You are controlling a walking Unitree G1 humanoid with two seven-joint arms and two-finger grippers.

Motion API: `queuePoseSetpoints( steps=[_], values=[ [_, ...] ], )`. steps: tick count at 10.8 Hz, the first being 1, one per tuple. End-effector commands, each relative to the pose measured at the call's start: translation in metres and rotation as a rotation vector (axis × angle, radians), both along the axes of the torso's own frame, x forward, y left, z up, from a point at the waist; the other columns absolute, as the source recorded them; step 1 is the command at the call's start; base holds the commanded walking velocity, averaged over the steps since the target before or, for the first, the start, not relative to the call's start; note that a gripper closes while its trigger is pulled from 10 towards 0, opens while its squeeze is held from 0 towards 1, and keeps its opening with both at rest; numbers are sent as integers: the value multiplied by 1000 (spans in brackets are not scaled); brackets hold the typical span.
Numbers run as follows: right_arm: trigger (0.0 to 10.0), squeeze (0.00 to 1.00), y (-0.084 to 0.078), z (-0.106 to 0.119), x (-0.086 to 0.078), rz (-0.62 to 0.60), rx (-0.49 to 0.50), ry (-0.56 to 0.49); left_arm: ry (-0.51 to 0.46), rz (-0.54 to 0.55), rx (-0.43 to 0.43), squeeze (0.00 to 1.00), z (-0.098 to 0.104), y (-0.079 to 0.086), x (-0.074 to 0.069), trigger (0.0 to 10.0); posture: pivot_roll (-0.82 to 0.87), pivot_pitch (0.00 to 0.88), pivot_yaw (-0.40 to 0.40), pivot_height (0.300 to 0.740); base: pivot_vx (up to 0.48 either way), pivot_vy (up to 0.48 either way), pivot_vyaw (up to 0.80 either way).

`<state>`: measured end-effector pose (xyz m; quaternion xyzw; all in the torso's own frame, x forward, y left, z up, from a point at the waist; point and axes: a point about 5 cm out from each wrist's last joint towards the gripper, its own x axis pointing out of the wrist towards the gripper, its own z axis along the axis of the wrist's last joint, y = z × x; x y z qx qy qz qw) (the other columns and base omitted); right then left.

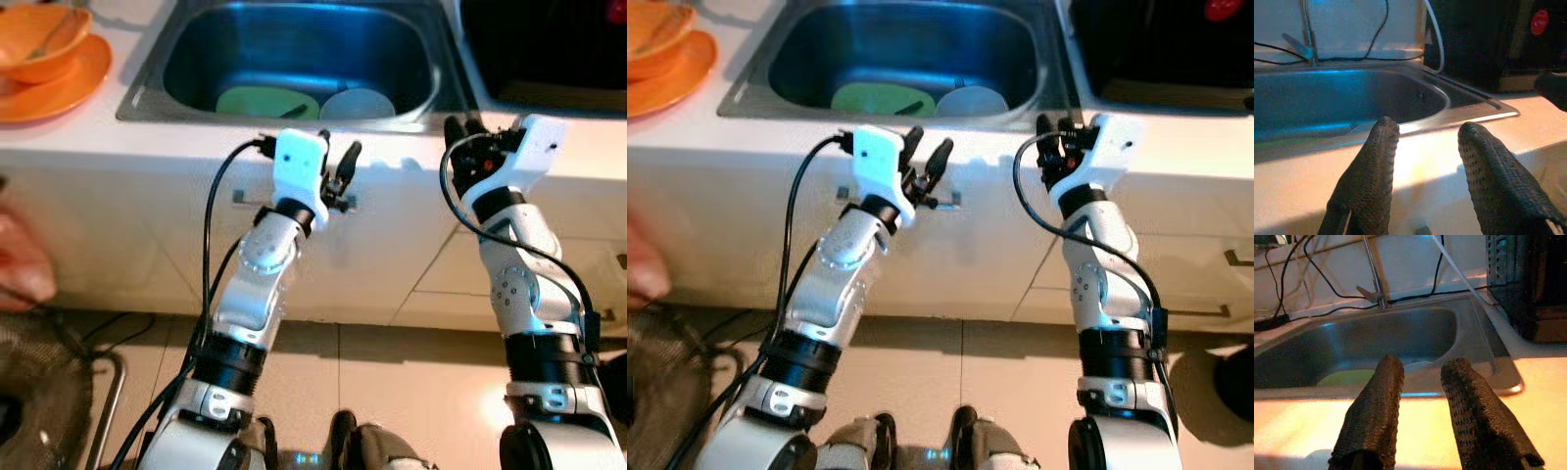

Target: Kitchen organization

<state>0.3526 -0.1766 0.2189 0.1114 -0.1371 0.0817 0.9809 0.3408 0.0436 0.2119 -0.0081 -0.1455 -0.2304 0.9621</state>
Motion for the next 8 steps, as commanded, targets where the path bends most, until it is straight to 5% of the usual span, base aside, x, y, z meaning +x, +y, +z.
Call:
queuePoseSetpoints(
  steps=[1, 8],
  values=[
    [10000, 0, 0, -1, -1, 2, -8, 9, 15, 11, 10, 0, -6, 2, 0, 10000, 32, 224, -9, 740, -266, 0, 0],
    [10000, 0, 2, -5, 0, 10, -6, 22, 28, 9, 1, 0, -8, 3, 0, 10000, 31, 214, -8, 740, -292, 0, 0]
  ],
)
